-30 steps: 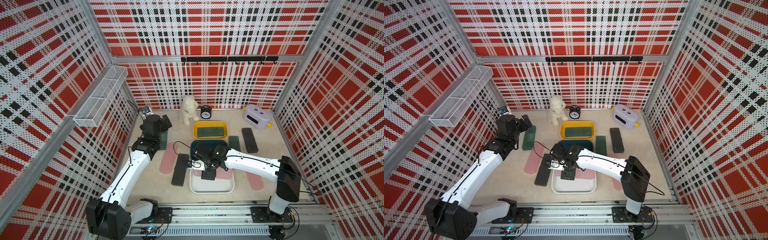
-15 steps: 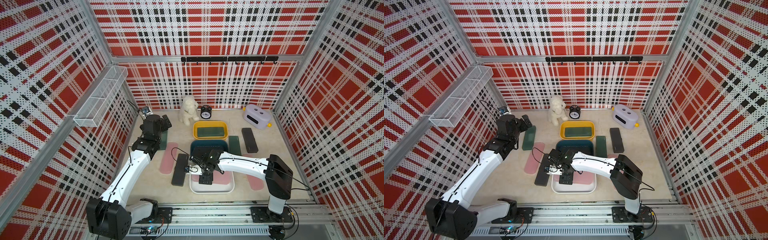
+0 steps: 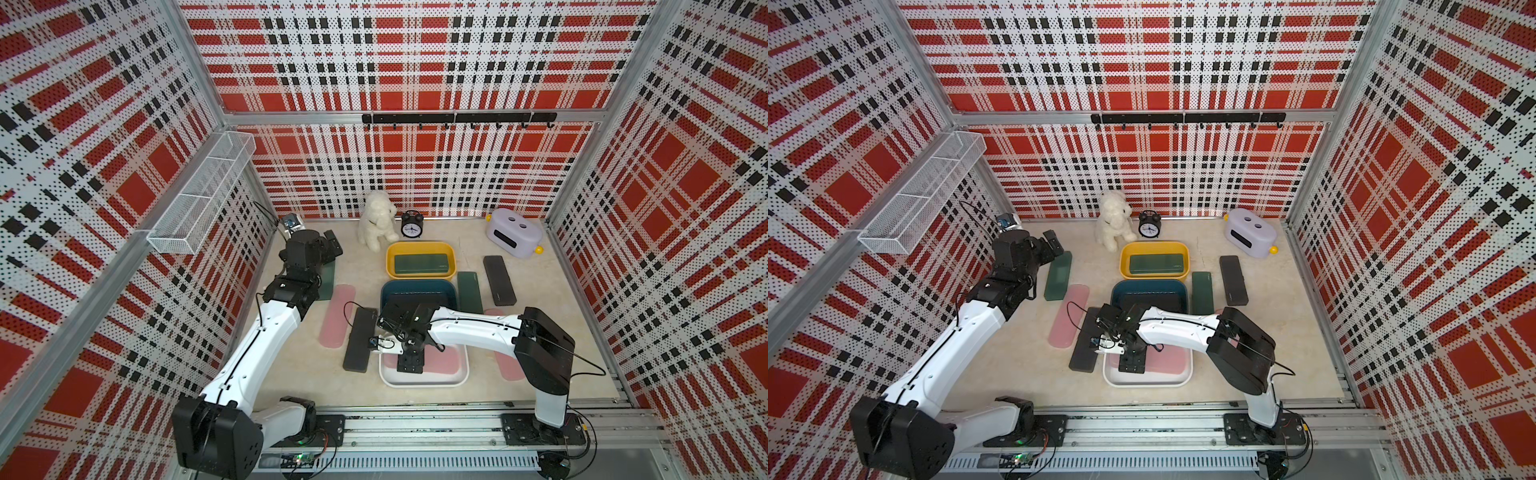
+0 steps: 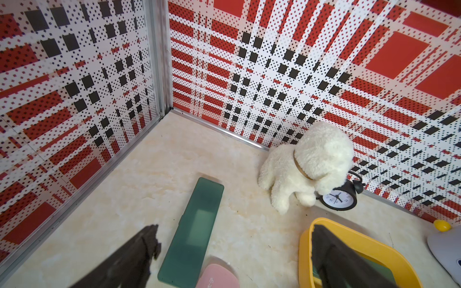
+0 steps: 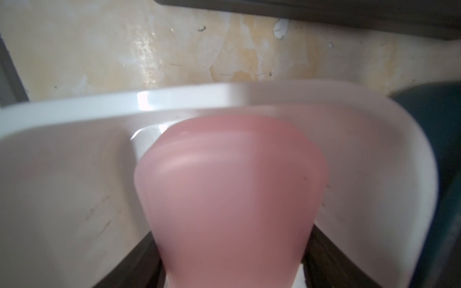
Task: Place the pencil cases by color into the storage box
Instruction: Place the pencil case at the storage box.
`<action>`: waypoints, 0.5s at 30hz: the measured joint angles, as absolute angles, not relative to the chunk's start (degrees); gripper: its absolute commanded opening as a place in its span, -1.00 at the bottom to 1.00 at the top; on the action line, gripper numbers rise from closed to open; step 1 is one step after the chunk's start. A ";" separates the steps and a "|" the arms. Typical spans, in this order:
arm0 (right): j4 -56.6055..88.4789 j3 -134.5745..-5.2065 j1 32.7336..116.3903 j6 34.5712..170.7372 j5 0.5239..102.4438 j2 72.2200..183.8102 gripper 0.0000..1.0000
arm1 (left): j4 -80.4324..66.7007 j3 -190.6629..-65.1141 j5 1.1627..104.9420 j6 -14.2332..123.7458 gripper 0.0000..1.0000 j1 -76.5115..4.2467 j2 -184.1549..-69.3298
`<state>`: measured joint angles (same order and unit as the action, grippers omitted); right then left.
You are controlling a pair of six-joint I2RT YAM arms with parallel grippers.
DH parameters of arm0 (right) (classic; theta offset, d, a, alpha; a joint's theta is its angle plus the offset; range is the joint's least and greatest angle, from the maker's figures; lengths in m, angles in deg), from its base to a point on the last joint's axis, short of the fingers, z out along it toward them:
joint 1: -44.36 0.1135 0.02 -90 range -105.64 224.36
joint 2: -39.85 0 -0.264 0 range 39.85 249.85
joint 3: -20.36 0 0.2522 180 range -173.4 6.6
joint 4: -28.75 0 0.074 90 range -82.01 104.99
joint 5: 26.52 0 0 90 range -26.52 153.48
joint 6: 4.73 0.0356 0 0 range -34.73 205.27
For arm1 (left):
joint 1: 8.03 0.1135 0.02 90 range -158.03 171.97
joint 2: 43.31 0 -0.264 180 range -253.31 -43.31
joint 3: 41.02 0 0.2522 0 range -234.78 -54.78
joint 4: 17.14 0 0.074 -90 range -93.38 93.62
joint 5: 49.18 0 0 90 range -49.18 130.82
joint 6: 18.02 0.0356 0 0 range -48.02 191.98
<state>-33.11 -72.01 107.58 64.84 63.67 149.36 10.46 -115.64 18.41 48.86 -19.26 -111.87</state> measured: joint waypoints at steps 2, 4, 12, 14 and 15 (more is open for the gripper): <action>-32.96 -72.01 107.60 64.84 63.56 149.91 0.41 | 10.46 -115.58 18.45 48.88 0.99 -19.26 -111.82; -32.87 -72.01 107.60 64.84 63.49 150.20 0.45 | 10.51 -115.58 18.54 48.88 0.99 -19.26 -111.78; -32.30 -71.99 107.60 65.02 63.47 151.00 0.60 | 10.57 -115.58 18.76 48.88 0.99 -19.15 -111.54; -32.15 -71.99 107.60 65.08 63.47 151.29 0.62 | 10.59 -115.58 18.85 48.88 0.99 -19.04 -111.54; -32.06 -71.99 107.60 65.11 63.47 151.42 0.63 | 10.59 -115.58 18.89 48.88 0.99 -19.04 -111.54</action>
<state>-32.06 -71.99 107.60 65.11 63.47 151.42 10.59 -115.58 18.89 48.88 -19.04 -111.54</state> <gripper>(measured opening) 0.811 0.995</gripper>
